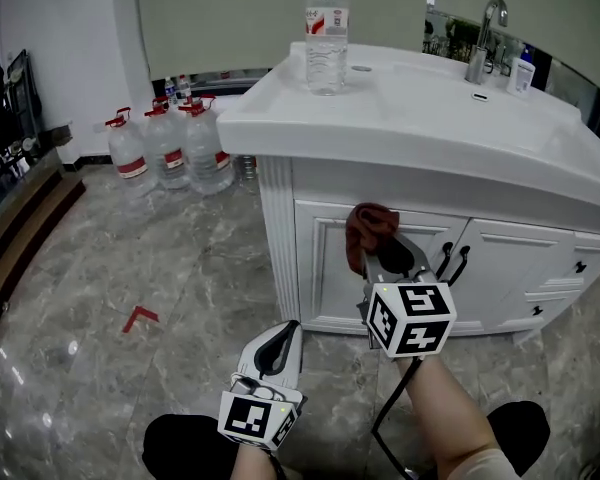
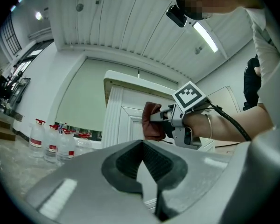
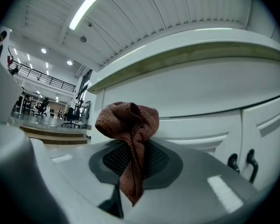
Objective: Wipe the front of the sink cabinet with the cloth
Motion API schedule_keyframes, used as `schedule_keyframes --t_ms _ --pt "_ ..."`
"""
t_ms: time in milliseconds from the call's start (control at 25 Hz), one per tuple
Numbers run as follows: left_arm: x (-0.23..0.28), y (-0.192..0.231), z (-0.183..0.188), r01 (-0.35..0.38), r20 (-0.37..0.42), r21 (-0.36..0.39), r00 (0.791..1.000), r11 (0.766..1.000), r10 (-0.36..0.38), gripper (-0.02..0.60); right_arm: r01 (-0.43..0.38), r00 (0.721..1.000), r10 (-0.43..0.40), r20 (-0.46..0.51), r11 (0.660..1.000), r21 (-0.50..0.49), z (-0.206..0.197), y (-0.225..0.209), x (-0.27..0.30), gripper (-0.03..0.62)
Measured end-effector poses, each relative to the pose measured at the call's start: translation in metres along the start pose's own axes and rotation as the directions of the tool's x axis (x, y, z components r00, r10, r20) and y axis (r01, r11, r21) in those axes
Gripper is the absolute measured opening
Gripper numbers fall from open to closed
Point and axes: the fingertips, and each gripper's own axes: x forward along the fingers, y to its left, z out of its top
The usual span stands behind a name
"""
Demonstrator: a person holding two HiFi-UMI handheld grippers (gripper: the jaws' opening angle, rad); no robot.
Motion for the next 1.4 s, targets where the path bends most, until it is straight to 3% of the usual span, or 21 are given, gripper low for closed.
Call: schedule_keyframes --t_ms 320,640,760,1000,1120,1240,1400 --pt "0.016 -0.040 -0.006 0.099 -0.016 0.019 0.995 0.995 -0.099 0.000 0.106 0.994 -0.106 -0.006 0.994 0.006 0.003 -0.064 -0.034 0.086" --pt "0.019 -0.065 -0.006 0.125 -0.007 -0.027 0.992 0.992 -0.126 0.000 0.220 0.975 -0.219 -0.023 0.976 0.010 0.003 -0.119 -0.069 0.084" --pt "0.019 -0.076 -0.008 0.141 -0.016 -0.002 0.990 0.990 -0.141 0.000 0.226 0.974 -0.226 -0.024 0.974 -0.009 0.003 -0.123 -0.078 0.084" --pt "0.007 -0.067 -0.015 0.117 -0.018 0.062 0.993 0.991 -0.116 0.000 0.122 0.992 -0.122 -0.019 0.992 -0.024 -0.004 -0.079 -0.073 0.084" --pt "-0.002 -0.043 -0.019 0.060 -0.057 0.030 0.997 0.998 -0.059 0.000 0.016 0.999 -0.016 -0.041 1.000 -0.001 -0.020 -0.036 -0.051 0.083" --pt "-0.009 -0.022 -0.019 0.015 -0.043 -0.005 0.999 1.000 -0.015 0.000 -0.078 0.995 0.078 -0.066 0.997 0.001 -0.036 0.012 -0.023 0.081" --pt "-0.014 0.000 -0.021 -0.019 -0.050 0.019 0.999 1.000 0.020 0.000 -0.153 0.985 0.154 -0.081 0.988 0.021 -0.049 0.062 0.012 0.083"
